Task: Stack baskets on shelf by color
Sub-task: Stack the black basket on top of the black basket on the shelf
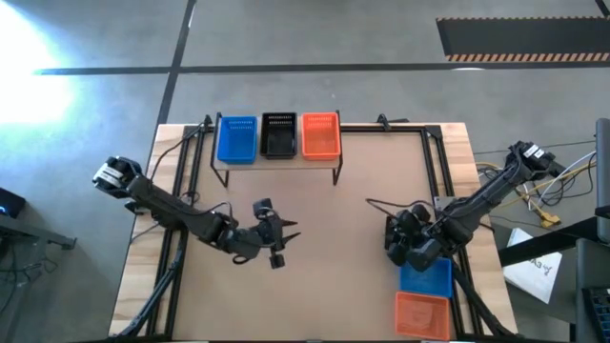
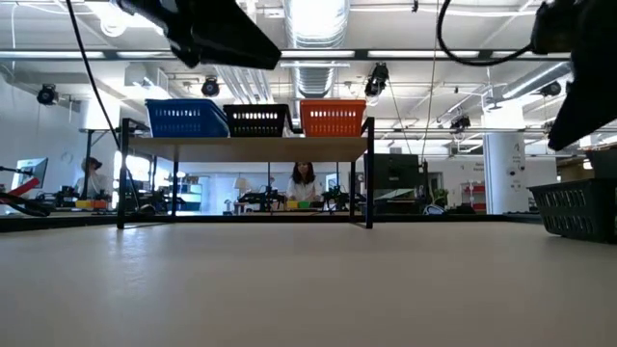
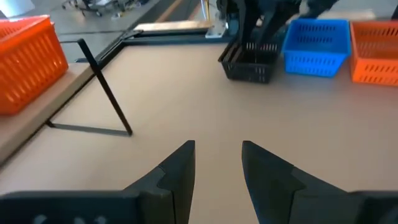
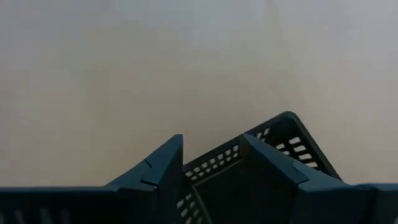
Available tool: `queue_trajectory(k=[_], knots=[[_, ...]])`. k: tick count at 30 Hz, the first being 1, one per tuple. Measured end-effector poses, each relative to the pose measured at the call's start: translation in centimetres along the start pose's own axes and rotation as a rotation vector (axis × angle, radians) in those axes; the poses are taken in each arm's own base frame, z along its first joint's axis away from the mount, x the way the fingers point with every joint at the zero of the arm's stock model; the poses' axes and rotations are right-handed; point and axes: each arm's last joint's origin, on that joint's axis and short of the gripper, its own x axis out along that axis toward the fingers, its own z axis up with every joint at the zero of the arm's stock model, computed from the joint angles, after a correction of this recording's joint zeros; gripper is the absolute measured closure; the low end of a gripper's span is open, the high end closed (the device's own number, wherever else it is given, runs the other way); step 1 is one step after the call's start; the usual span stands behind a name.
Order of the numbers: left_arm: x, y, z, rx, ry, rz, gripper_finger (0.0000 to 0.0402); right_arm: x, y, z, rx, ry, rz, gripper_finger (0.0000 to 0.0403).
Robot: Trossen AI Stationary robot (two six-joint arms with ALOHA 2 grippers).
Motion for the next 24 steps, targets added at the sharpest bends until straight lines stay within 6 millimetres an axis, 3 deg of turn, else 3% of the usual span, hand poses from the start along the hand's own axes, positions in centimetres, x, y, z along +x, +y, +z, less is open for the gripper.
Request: queue_trajectory(k=[6,14,24], knots=[[0.2,0.4,-2.3,-0.038,-0.074,-0.015,0.0285,2.6,-0.2,0.6,0.085,0.084,-0.126,0.0231],[0.1,0.7,-3.5,-0.032,-0.097,-0.017,0.0285,5.4,-0.6,1.2,0.129,0.23,-0.232,0.0235],[0.1,0.7,-3.5,-0.05,-0.116,-0.021,0.0285,6.0,-0.3,1.1,0.112,0.308,-0.227,0.0284]])
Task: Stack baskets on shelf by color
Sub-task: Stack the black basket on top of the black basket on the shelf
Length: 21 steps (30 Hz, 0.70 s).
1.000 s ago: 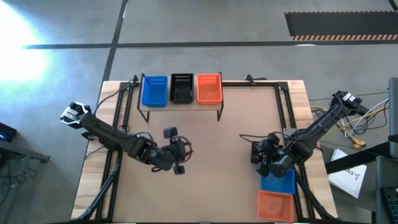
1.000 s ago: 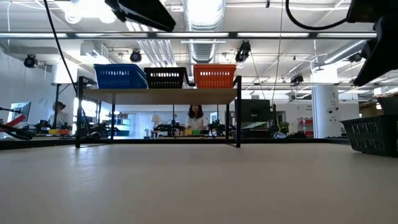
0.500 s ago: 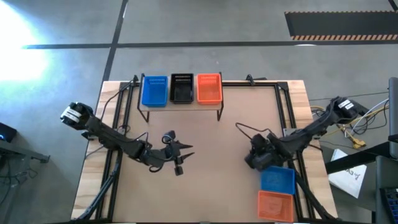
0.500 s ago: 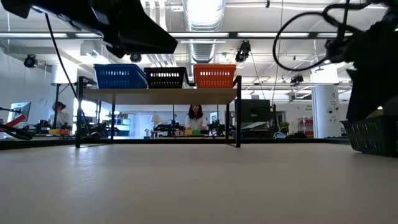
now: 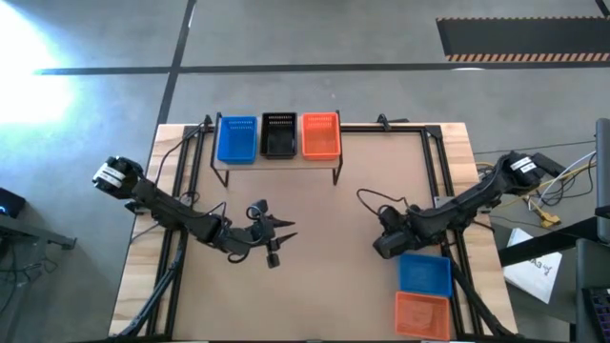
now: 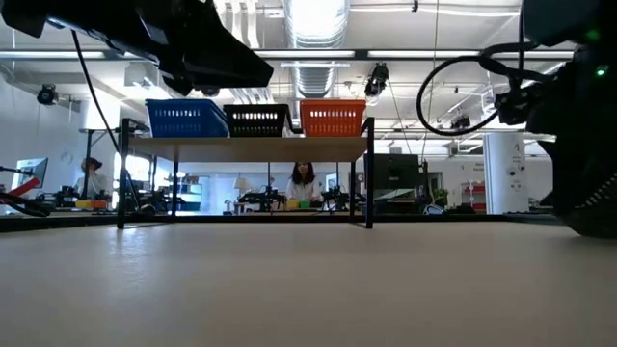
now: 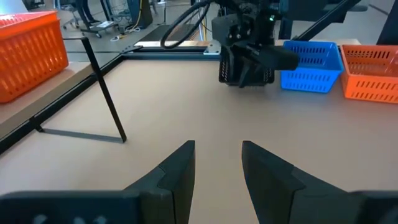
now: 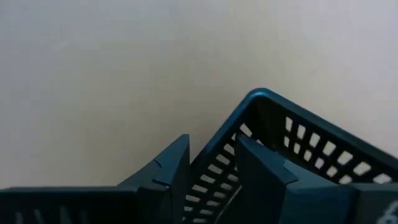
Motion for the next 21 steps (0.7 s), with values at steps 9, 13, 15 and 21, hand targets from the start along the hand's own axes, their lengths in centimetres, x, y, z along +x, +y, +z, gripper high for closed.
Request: queue_trajectory(k=[9,13,15,21], knots=[[0.0,0.0,0.0,-0.004,-0.002,0.0,0.0285,-1.2,0.1,0.3,-0.033,0.033,-0.017,0.0244],[0.0,0.0,0.0,-0.004,-0.001,0.0,0.0285,-1.7,0.0,0.3,0.01,0.05,-0.048,0.0223],[0.0,0.0,0.0,-0.004,-0.001,0.0,0.0285,-1.7,-0.2,0.2,0.028,0.065,-0.063,0.0221],[0.0,0.0,-0.1,-0.002,0.002,0.001,0.0285,-1.0,0.2,0.0,0.026,0.122,-0.075,0.0231]])
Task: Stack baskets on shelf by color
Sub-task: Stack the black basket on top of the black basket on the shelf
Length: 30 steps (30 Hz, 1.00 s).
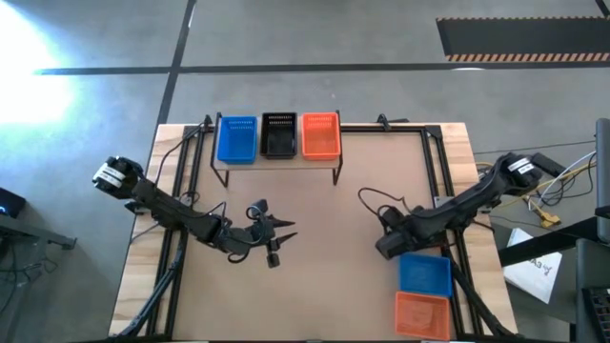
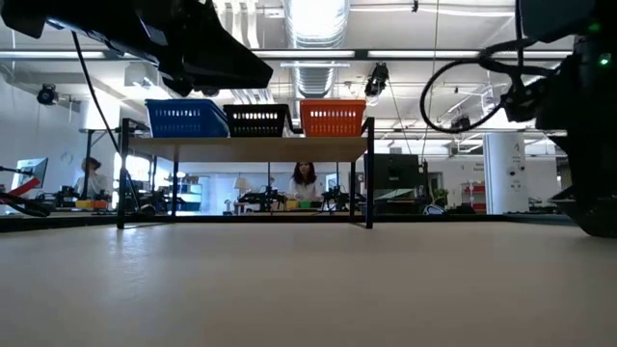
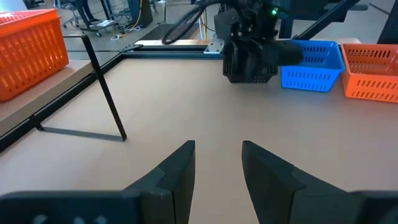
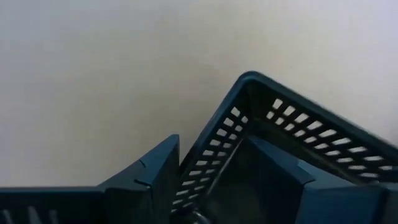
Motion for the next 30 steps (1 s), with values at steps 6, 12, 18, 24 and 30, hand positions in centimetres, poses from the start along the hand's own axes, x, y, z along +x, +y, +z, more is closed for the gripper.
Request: queue_trajectory(k=[6,12,18,24,30], knots=[[0.0,0.0,0.0,0.001,0.001,0.0,0.0285,0.0,0.9,0.1,-0.056,0.036,-0.003,0.0229],[0.0,0.0,0.0,-0.001,0.0,0.0,0.0285,-1.1,2.0,0.6,-0.141,0.05,0.005,0.0216],[0.0,0.0,-0.1,0.001,0.001,0.0,0.0285,-1.8,1.9,0.7,-0.132,0.086,-0.131,0.0202],[0.0,0.0,-0.1,0.002,0.003,0.0,0.0285,-0.5,3.0,0.4,-0.168,0.119,-0.145,0.0202],[0.0,0.0,-0.1,0.002,0.003,0.0,0.0285,-0.6,4.0,0.4,-0.221,0.112,-0.123,0.0202]])
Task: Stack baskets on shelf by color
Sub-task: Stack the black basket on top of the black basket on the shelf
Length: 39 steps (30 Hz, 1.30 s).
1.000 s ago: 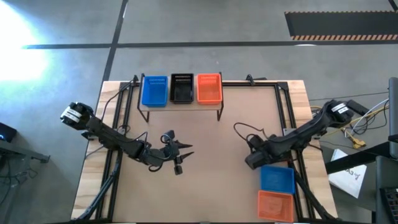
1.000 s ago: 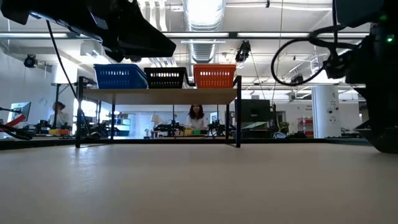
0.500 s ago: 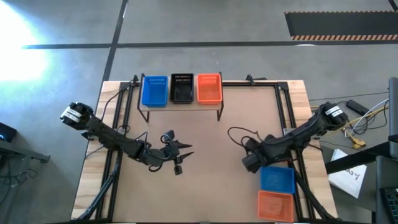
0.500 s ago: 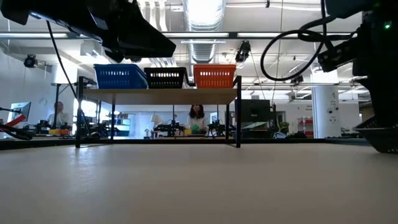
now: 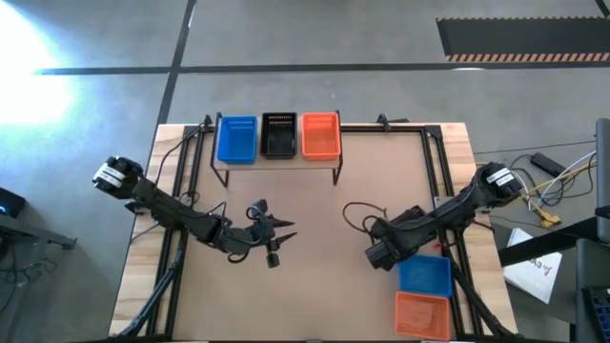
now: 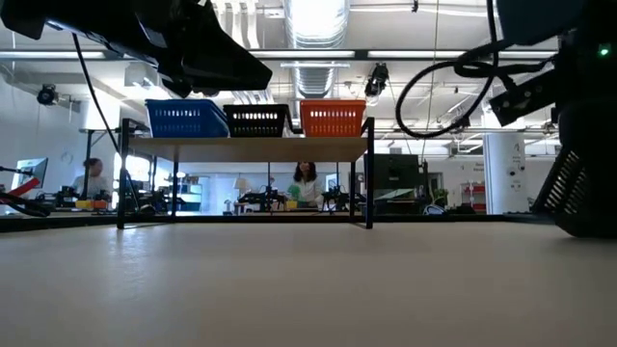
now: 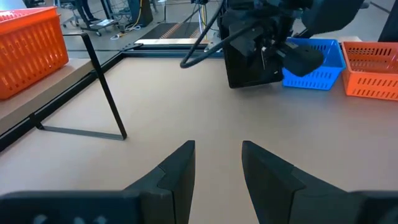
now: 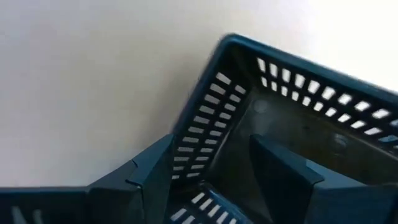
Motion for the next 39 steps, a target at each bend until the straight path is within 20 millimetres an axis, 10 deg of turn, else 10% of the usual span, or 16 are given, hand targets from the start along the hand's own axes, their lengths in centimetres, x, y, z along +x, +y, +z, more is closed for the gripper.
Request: queue_trajectory(k=[12,39], knots=[[0.0,0.0,0.0,0.001,0.001,0.0,0.0285,-3.2,0.7,-0.8,-0.094,-0.115,0.063,0.0202],[0.0,0.0,0.0,0.002,0.002,0.0,0.0285,0.4,-1.9,1.8,0.125,-0.192,-0.035,0.0202]])
